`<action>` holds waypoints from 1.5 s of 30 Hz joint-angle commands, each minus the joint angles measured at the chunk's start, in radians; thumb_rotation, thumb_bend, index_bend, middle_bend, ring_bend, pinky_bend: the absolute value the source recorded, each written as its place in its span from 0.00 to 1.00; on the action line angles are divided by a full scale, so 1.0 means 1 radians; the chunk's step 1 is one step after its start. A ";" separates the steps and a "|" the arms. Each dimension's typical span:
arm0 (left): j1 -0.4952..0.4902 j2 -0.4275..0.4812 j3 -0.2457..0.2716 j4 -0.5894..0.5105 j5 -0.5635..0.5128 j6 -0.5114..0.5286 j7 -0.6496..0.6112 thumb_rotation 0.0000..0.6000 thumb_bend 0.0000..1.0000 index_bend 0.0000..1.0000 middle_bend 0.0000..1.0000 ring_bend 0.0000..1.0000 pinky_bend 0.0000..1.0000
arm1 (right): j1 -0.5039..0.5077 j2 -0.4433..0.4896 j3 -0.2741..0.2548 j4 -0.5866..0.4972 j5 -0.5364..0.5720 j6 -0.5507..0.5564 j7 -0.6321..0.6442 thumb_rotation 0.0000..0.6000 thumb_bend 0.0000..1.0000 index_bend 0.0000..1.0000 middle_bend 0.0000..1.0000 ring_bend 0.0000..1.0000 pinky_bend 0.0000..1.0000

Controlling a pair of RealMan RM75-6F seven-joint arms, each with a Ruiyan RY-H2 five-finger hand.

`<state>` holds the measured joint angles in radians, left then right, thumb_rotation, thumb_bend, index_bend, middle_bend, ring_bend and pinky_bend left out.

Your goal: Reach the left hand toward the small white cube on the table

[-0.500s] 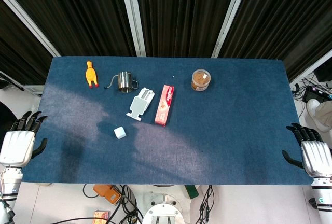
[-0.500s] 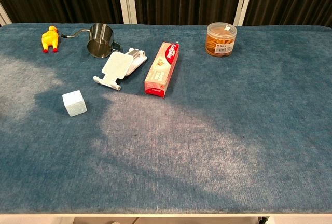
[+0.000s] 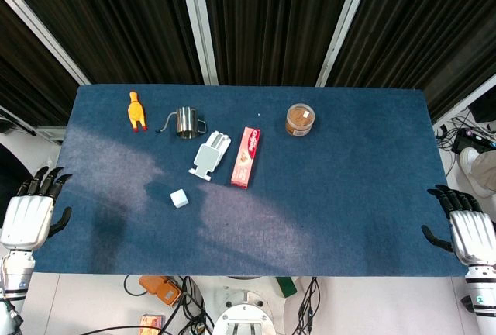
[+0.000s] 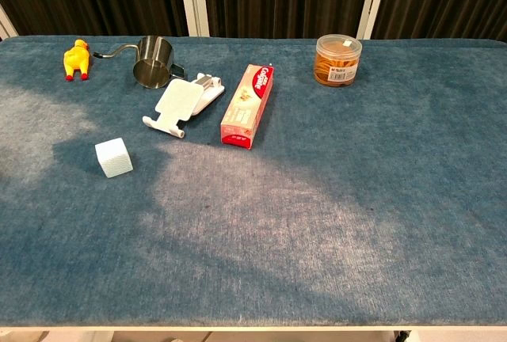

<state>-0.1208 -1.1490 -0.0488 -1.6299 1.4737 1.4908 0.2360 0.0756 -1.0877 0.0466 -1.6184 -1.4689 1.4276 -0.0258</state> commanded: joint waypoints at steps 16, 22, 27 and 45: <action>-0.068 -0.107 0.060 -0.047 0.063 -0.152 0.015 1.00 0.33 0.19 0.14 0.09 0.23 | -0.002 -0.001 -0.001 -0.005 0.002 0.000 -0.003 1.00 0.39 0.28 0.22 0.24 0.21; -0.130 -0.184 0.051 -0.016 0.084 -0.227 -0.001 1.00 0.33 0.19 0.14 0.09 0.23 | 0.001 0.000 0.000 -0.002 0.003 -0.006 -0.001 1.00 0.39 0.28 0.22 0.24 0.21; -0.177 -0.247 0.046 0.044 0.120 -0.261 -0.019 1.00 0.33 0.19 0.14 0.09 0.23 | 0.002 0.001 0.000 -0.002 0.004 -0.009 0.001 1.00 0.39 0.28 0.22 0.24 0.21; -0.338 -0.343 0.022 0.187 0.131 -0.415 -0.028 1.00 0.33 0.19 0.14 0.09 0.23 | 0.006 0.002 0.001 -0.002 0.012 -0.021 0.004 1.00 0.39 0.28 0.22 0.24 0.21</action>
<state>-0.4520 -1.4876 -0.0223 -1.4478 1.6073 1.0811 0.2083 0.0818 -1.0859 0.0473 -1.6209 -1.4575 1.4068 -0.0216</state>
